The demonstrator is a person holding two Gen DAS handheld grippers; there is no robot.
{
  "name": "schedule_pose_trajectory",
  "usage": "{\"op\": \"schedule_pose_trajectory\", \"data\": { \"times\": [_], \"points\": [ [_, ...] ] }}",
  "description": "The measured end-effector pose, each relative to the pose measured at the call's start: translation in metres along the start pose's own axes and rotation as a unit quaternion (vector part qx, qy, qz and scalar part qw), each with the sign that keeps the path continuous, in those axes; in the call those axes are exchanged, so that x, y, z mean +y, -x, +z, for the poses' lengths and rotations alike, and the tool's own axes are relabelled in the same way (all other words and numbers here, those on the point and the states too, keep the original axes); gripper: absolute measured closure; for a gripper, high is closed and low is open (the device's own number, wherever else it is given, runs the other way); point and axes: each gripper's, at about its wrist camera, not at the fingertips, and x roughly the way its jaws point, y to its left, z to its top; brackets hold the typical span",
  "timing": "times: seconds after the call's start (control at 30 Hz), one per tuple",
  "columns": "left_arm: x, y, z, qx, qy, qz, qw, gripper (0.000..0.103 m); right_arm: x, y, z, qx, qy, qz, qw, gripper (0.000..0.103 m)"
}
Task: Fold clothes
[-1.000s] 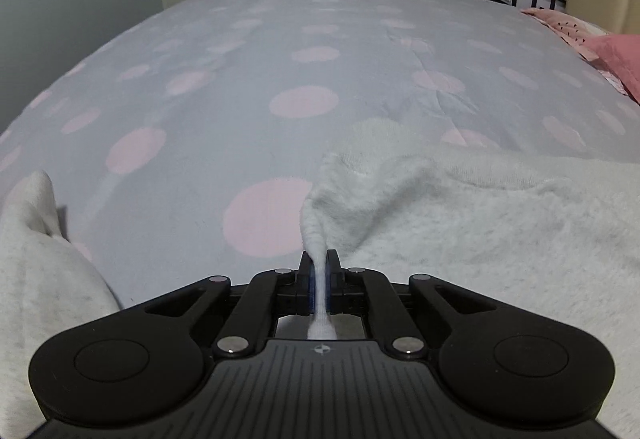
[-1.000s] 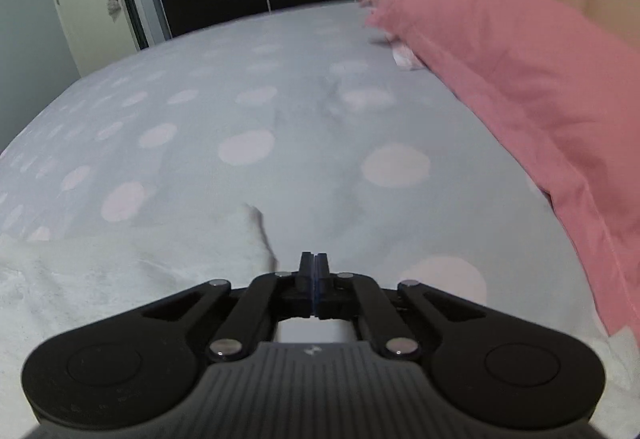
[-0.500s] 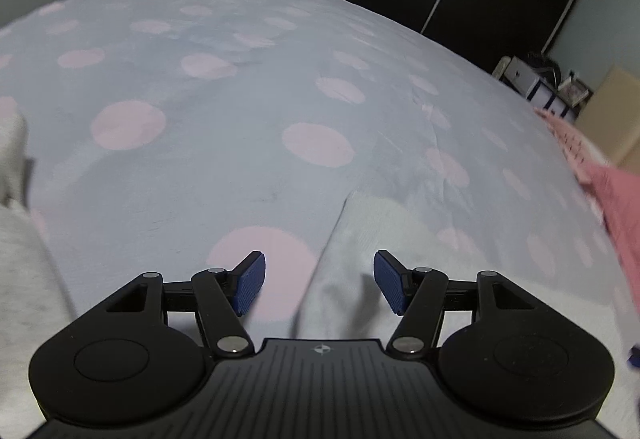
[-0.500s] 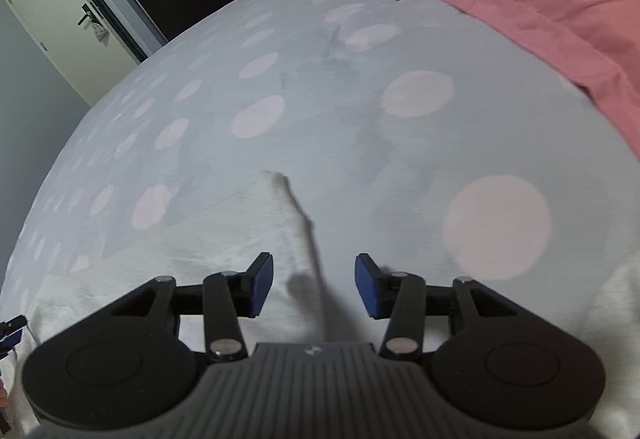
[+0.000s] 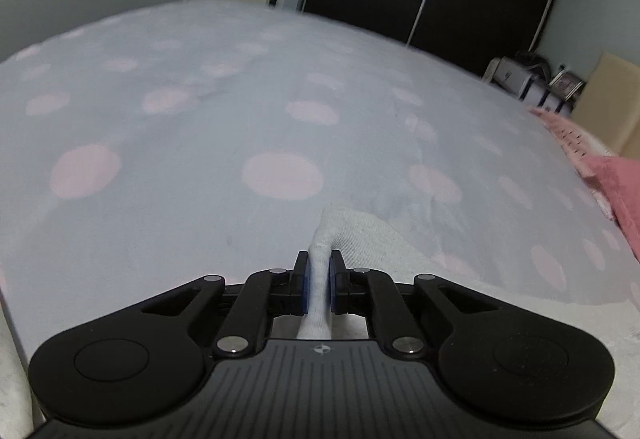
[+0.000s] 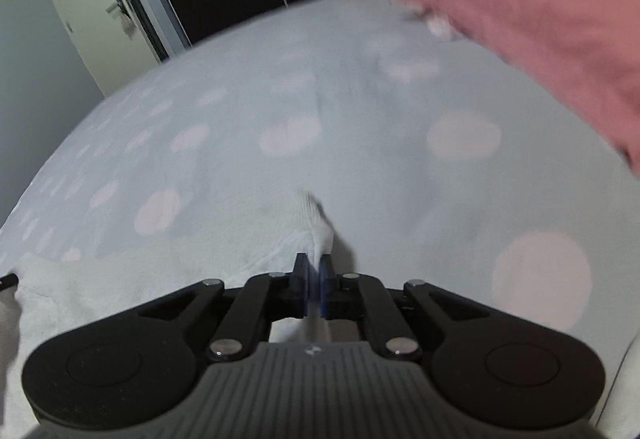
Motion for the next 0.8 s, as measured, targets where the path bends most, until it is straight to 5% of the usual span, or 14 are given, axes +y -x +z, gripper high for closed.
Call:
{"op": "schedule_pose_trajectory", "data": {
  "times": [0.13, 0.27, 0.4, 0.73, 0.8],
  "points": [
    [-0.008, -0.003, -0.001, 0.024, -0.010, 0.029, 0.9992, 0.087, 0.001, -0.007, -0.002, 0.021, -0.003, -0.018, 1.000, 0.096],
    [-0.010, 0.011, 0.004, 0.027, -0.019, 0.054, 0.9980, 0.072, -0.003, 0.002, 0.003, 0.023, -0.021, -0.026, 0.999, 0.071],
    [-0.013, 0.037, 0.009, 0.016, -0.053, 0.063, 0.9965, 0.059, -0.015, 0.024, 0.010, 0.007, -0.026, -0.040, 0.999, 0.069],
    [-0.053, 0.102, 0.008, 0.022, -0.133, 0.008, 0.9908, 0.057, -0.077, 0.116, 0.013, -0.006, -0.019, -0.139, 0.990, 0.066],
    [-0.064, 0.115, 0.002, 0.027, -0.152, -0.006, 0.9880, 0.056, -0.080, 0.134, 0.005, 0.011, 0.001, -0.152, 0.988, 0.055]
  ]
}}
